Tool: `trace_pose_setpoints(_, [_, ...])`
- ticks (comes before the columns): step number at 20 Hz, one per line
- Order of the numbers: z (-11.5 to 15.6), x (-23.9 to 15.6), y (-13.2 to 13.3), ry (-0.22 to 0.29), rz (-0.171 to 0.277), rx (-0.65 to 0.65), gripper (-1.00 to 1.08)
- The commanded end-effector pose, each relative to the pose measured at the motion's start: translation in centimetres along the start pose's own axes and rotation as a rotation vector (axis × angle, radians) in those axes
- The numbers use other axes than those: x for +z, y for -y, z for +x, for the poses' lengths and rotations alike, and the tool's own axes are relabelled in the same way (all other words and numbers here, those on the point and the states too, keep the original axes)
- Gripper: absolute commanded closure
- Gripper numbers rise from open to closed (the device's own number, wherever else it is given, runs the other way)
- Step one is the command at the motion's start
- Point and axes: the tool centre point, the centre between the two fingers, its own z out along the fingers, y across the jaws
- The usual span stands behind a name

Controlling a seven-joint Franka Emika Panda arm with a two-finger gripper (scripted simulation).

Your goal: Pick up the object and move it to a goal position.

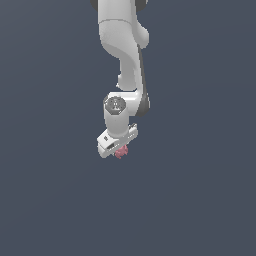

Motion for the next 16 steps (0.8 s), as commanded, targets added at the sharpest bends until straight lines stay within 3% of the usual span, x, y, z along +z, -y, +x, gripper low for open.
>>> trace_pose_setpoints(1, [0.04,0.09,-0.01,0.000,0.000,0.000,1.08])
trace_pose_setpoints(16, [-0.22,-0.89,-0.09,-0.001,-0.001,0.001,1.08])
